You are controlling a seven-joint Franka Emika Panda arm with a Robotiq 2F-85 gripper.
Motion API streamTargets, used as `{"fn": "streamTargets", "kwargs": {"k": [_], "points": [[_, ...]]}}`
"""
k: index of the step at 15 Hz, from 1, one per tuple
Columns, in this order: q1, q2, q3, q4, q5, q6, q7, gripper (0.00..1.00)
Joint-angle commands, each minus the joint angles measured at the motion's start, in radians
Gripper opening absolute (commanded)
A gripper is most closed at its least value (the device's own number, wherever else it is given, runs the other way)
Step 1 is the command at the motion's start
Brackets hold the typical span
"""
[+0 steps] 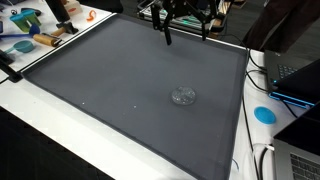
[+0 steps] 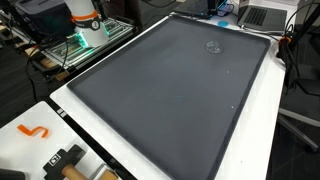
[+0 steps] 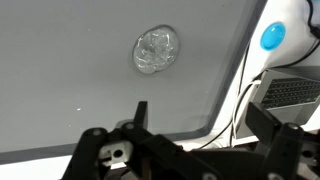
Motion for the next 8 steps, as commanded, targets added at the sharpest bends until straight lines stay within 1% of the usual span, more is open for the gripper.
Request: {"fn": "streamTargets", "kwargs": {"k": [1, 5, 7, 8], "points": [[0.044, 0.052, -0.012, 0.074, -0.171, -0.023, 0.226, 1.0], [0.108, 0.119, -0.031, 0.172, -0.382, -0.093, 0.471, 1.0], [0.136, 0.153, -0.035, 0.224, -0.451, -0.144, 0.54, 1.0], [0.149, 0.17, -0.033, 0.251, -0.473, -0.174, 0.555, 1.0]]}}
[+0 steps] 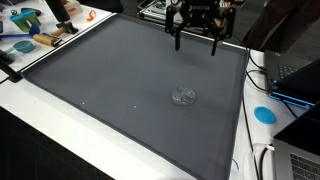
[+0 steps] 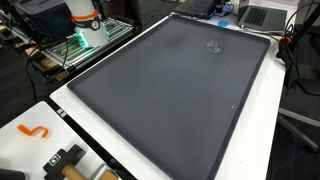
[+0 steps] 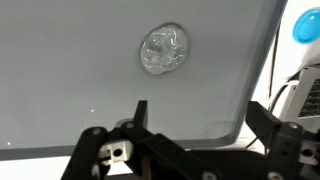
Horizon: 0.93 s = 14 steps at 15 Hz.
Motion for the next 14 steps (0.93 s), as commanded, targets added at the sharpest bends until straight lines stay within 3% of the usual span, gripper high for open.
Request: {"fn": "streamTargets", "kwargs": {"k": [1, 8, 14], "points": [[0.064, 0.073, -0.026, 0.111, -0.114, -0.108, 0.109, 1.0], [0.169, 0.165, -0.049, 0.239, -0.337, -0.259, 0.183, 1.0], [0.24, 0.196, -0.057, 0.272, -0.465, -0.305, 0.199, 1.0]]}}
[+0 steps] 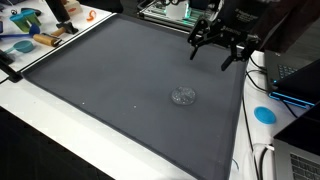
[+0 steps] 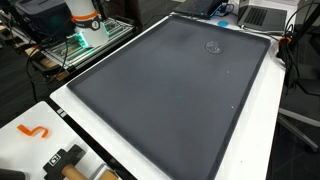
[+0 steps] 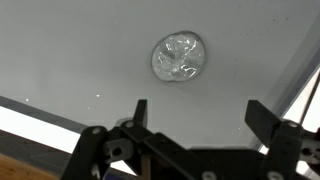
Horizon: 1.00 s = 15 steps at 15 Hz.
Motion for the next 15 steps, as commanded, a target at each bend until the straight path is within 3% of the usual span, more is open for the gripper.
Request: {"fn": "streamTargets", "kwargs": {"k": [1, 7, 15], "points": [[0.053, 0.018, -0.018, 0.021, -0.087, -0.036, 0.016, 1.0], [0.089, 0.01, -0.012, -0.007, -0.166, -0.075, 0.016, 1.0], [0.11, 0.021, -0.001, -0.02, -0.187, -0.113, 0.012, 1.0]]}}
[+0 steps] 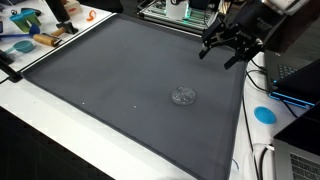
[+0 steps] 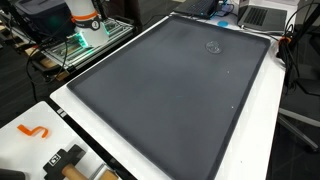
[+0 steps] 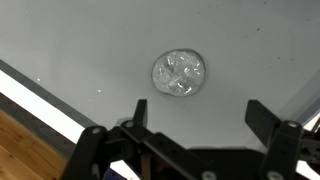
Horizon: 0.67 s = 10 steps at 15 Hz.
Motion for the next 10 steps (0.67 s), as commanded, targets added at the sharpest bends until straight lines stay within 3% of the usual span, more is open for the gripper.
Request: {"fn": "streamTargets", "kwargs": {"k": [1, 10], "points": [[0.015, -0.001, 0.0, -0.018, -0.031, -0.018, 0.01, 1.0], [0.029, -0.002, 0.004, -0.039, -0.034, -0.04, -0.005, 1.0]]}}
